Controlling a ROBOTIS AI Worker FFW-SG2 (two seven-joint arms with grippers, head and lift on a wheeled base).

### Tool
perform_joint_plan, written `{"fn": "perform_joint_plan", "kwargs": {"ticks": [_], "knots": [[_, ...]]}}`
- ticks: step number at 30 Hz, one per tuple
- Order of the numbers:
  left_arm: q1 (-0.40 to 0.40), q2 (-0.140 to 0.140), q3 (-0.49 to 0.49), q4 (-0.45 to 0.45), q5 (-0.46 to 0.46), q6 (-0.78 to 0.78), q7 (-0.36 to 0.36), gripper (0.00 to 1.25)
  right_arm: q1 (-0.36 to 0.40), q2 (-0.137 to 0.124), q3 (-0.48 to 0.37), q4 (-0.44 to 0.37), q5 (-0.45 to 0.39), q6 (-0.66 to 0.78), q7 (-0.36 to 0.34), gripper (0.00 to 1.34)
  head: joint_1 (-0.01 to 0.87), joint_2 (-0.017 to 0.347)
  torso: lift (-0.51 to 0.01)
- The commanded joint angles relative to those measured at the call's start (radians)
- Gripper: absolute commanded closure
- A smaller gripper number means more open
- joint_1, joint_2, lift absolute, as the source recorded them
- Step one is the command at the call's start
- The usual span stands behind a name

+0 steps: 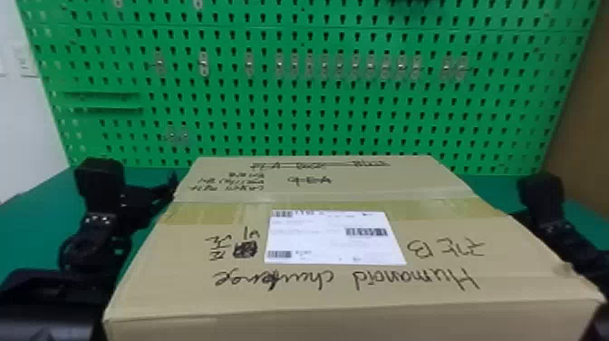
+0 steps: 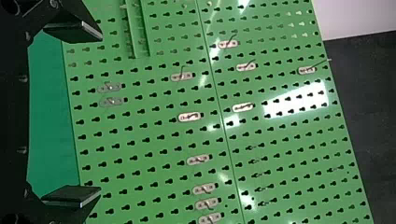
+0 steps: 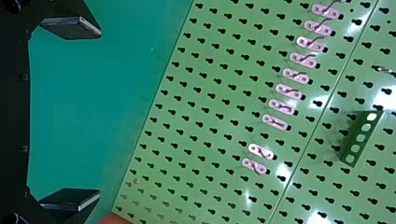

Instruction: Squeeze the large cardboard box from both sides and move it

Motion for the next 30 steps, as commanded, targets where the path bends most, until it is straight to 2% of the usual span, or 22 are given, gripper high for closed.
{"fn": "perform_joint_plan", "kwargs": {"ticks": [1,17,24,30], "knots": [[-0.003,0.000,-0.001,0.000,0.000,0.000,0.000,0.13,0.001,0.002,-0.001,0.000,-0.001,0.000,0.000,0.10,0.425,0.051,-0.209],[-0.003,0.000,0.001,0.000,-0.008,0.000,-0.008,0.13,0.001,0.003,0.002,0.000,-0.001,0.009,0.000,0.10,0.425,0.051,-0.209],[0.000,0.000,0.009,0.001,0.017,-0.003,-0.009,0.13,0.006,0.006,-0.004,0.000,-0.001,-0.011,0.000,0.10,0.425,0.051,-0.209],[-0.004,0.000,-0.004,0.001,-0.026,-0.011,-0.017,0.13,0.010,0.005,-0.003,0.000,0.006,-0.014,0.000,0.10,0.425,0.051,-0.209]]}}
